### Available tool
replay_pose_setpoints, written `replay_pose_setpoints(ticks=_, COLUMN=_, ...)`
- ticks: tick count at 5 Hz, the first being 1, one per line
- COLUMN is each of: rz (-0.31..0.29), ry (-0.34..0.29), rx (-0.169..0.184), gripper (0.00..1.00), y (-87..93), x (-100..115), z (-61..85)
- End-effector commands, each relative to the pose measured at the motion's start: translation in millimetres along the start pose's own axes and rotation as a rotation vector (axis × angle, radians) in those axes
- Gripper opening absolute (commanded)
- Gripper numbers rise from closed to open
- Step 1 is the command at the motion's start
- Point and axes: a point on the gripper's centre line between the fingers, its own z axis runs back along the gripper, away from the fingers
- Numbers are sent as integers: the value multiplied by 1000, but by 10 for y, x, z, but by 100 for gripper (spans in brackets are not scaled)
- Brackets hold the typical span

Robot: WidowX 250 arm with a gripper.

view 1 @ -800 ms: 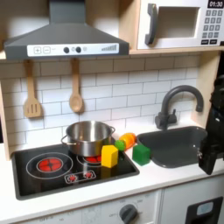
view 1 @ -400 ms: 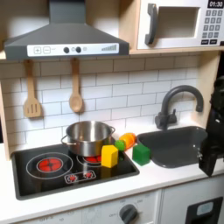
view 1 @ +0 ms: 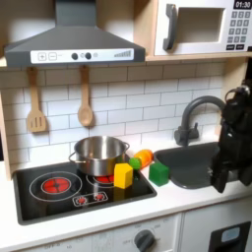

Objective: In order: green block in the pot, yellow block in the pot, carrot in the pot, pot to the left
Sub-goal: 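Put the green block in the pot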

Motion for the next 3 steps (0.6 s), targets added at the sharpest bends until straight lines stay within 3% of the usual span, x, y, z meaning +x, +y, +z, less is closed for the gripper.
replay_pose_setpoints(ticks=1, rz=46, ry=-6, rx=-79, gripper=100, y=26, x=370, z=-308)
replay_pose_setpoints(ticks=2, rz=54, ry=-3, rx=-82, gripper=100, y=62, x=461, z=-380)
replay_pose_setpoints(ticks=3, rz=38, ry=11, rx=-58, gripper=100, y=91, x=583, z=-485)
